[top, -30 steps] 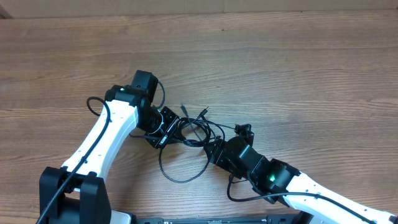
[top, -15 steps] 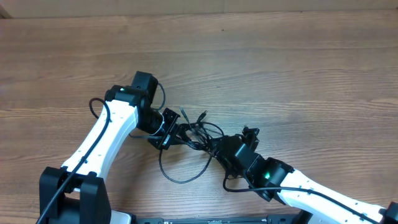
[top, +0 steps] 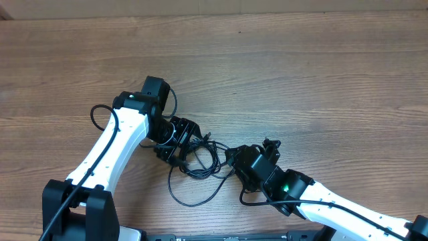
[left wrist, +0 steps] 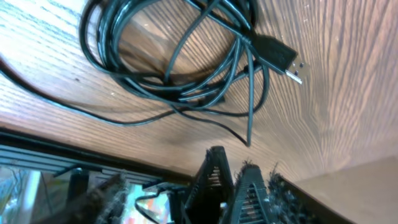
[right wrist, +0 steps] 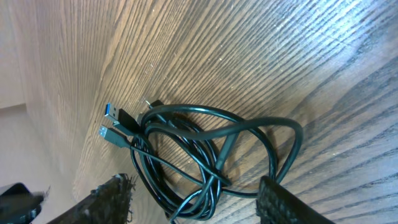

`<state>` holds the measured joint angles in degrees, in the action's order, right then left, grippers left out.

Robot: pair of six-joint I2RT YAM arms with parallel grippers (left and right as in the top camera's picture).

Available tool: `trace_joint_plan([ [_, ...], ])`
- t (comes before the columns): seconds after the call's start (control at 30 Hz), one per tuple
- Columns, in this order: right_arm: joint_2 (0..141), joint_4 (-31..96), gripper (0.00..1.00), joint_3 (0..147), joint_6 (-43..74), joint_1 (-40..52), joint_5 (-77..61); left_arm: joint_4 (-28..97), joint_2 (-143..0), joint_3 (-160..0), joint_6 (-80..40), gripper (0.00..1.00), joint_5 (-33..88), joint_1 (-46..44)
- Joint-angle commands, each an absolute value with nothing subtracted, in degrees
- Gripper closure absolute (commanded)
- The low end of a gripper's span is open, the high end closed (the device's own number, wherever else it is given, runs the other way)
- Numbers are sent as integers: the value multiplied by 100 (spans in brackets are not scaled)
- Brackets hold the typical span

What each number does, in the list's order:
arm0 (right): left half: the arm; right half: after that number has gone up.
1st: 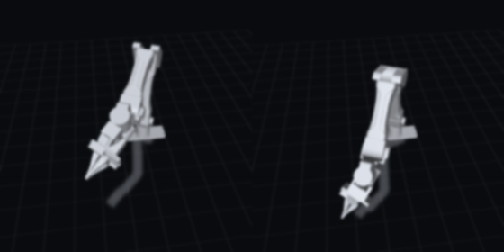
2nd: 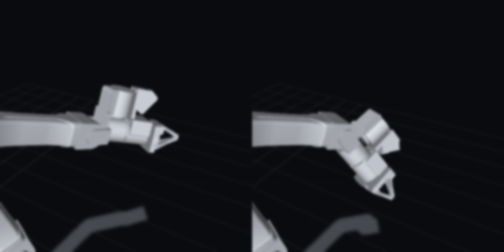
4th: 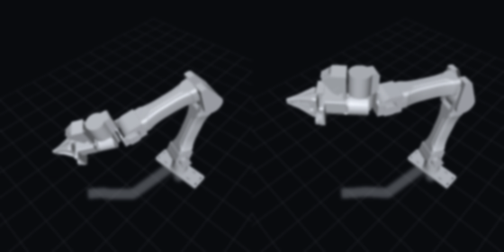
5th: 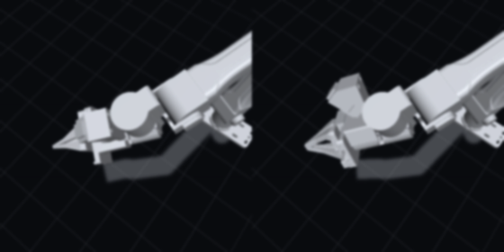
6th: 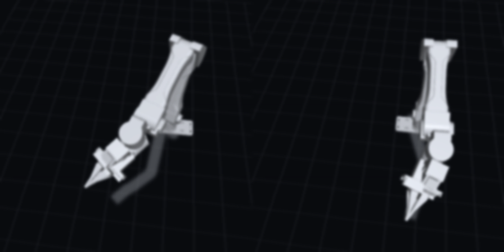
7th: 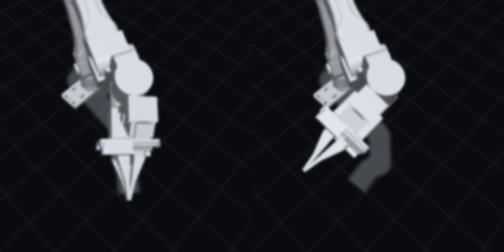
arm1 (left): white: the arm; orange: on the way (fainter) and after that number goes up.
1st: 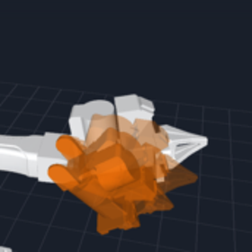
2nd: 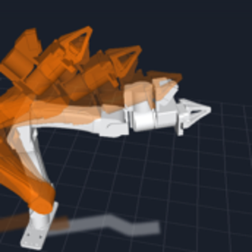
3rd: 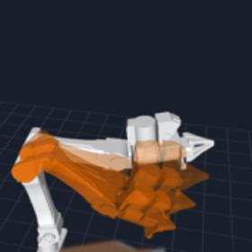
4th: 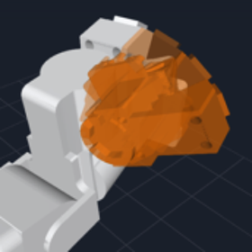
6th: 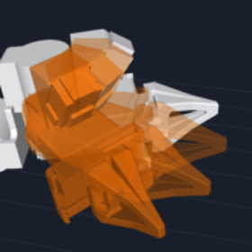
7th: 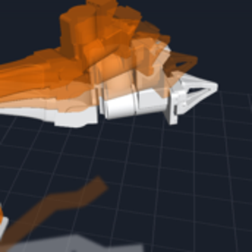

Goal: Untangle cables
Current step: 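Hold the cables with both grippers and lower them toward the table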

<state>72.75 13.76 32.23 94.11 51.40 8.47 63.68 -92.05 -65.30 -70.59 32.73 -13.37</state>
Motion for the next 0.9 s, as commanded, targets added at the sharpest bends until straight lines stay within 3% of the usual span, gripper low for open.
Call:
trace_joint_plan([
  [0.0, 7290, 1382, 35, 3190, 9450, 5124, 969, 6455, -9107, -6600, -7067, 10, 2700, -1315],
  [0.07, 7290, 1393, 32, 3190, 9448, 5124, 969, 6569, -9107, -6600, -7067, 0, 2550, -1317],
  [0.63, 7290, 1732, 29, 3190, 9448, 5124, 1052, 6670, -9129, -6497, -6687, 2, 390, -2368],
  [0.87, 7290, 1949, 29, 3190, 9450, 5124, 1140, 6722, -9161, -6495, -6910, 0, 126, -2862],
])
